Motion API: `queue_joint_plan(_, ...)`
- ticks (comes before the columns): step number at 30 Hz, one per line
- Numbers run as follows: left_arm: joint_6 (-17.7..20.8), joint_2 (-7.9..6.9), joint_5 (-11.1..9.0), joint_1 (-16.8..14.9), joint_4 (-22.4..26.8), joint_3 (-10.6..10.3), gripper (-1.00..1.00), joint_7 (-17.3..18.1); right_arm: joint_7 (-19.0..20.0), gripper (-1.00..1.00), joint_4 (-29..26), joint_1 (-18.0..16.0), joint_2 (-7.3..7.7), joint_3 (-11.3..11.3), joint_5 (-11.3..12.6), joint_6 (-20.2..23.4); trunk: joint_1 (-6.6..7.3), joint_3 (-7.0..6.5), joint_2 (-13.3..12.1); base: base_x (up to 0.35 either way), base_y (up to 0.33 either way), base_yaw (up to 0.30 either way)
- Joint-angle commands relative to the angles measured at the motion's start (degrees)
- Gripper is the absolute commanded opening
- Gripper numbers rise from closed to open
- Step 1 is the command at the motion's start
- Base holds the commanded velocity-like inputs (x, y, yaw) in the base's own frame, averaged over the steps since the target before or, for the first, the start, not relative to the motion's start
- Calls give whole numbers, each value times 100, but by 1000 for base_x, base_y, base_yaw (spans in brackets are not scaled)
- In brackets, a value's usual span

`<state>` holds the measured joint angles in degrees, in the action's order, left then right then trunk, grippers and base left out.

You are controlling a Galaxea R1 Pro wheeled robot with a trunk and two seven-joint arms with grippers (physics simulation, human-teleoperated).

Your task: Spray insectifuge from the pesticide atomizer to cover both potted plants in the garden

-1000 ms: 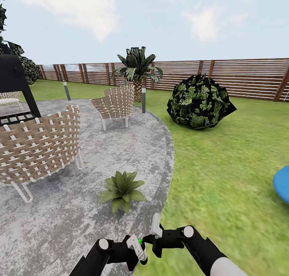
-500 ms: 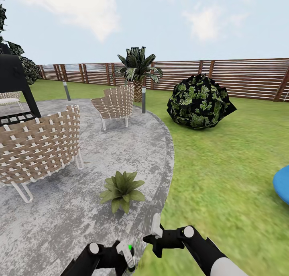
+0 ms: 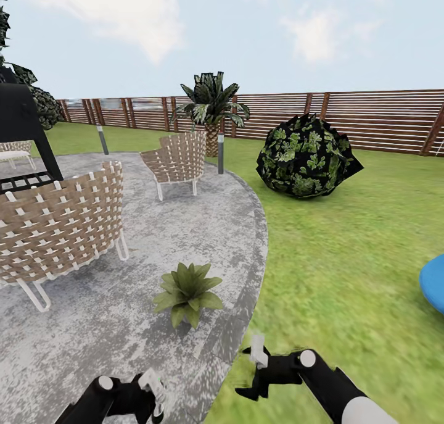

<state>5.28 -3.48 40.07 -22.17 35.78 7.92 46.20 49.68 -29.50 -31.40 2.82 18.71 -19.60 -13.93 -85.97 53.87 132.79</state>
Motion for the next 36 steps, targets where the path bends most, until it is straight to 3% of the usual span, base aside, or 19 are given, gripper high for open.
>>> queue_joint_plan(1, 147, 1, 0, 9, 34, 90, -100, 45, -18, 100, 122, 0, 104, 11, -32, -45, 1, 5, 3, 0, 0, 0)
queue_joint_plan(2, 188, -1, 0, 16, 52, 111, -100, 45, -25, 100, 228, 0, 178, 6, -22, -51, 1, 5, 3, 0, 0, 0)
queue_joint_plan(3, 244, 3, 10, 24, 67, 136, -100, 42, -83, 100, 460, 1, 344, -58, 27, -76, 1, 5, 3, 0, 0, 0)
queue_joint_plan(5, 308, 13, 3, 26, 33, 174, -100, 20, -636, 100, 931, 18, 553, -414, 132, -212, 1, 5, 3, 0, 0, 0)
queue_joint_plan(7, 502, 39, -8, 23, 24, 232, -100, -127, -1279, 100, 1442, 31, 606, -624, 156, -600, 1, 5, 3, 0, 0, 0)
queue_joint_plan(9, 716, 58, -13, 11, 28, 274, -100, -269, -1823, 100, 1799, 39, 622, -691, 167, -972, 1, 5, 3, 0, 0, 0)
queue_joint_plan(12, 1333, 91, -20, -88, 82, 309, -100, -401, -3118, 100, 2276, 64, 600, -741, 204, -1455, 1, 5, 3, 0, 0, 0)
queue_joint_plan(14, 1818, 83, -24, -228, 105, 309, -100, -409, -3909, 100, 2332, 195, 536, -745, 509, -1518, 1, 5, 3, 0, 0, 0)
queue_joint_plan(17, 2380, 78, -41, -462, 118, 440, -100, -404, -4676, 100, 2350, 362, 492, -743, 1364, -1545, 1, 5, 3, 0, 0, 0)
queue_joint_plan(19, 2727, 66, -42, -621, 116, 468, -100, -400, -4776, 100, 2356, 402, 499, -745, 1677, -1549, 1, 5, 3, 0, 0, 0)
queue_joint_plan(20, 3095, 45, -43, -748, 114, 472, -100, -393, -4804, 100, 2355, 489, 519, -745, 1824, -1557, 1, 5, 3, 0, 0, 0)
queue_joint_plan(23, 3447, 36, -38, -964, 105, 454, -100, -376, -4822, 100, 2357, 605, 544, -746, 1883, -1708, 1, 5, 3, 0, 0, 0)
queue_joint_plan(27, 4324, 40, -1, -1146, 118, 401, -100, -360, -4833, 100, 2361, 713, 525, -751, 2011, -1848, 1, 5, 3, 0, 0, 0)
queue_joint_plan(29, 4464, 19, 17, -1219, 121, 338, -100, -357, -4832, 100, 2361, 720, 514, -748, 2337, -1853, 1, 5, 3, 0, 0, 0)
queue_joint_plan(30, 4548, -1, 26, -1332, 116, 299, -100, -351, -4829, 100, 2360, 722, 507, -741, 2676, -1851, 1, 9, 3, 0, 0, 0)
queue_joint_plan(32, 4744, -19, 27, -1416, 114, 286, -100, -355, -4827, 100, 2355, 722, 502, -740, 2838, -1850, 1, 22, 3, 0, 0, 0)
queue_joint_plan(36, 5016, -25, 102, -1524, 114, 274, -100, -349, -4827, 100, 2356, 723, 501, -741, 2906, -1850, 1, 56, 3, 0, 0, 0)
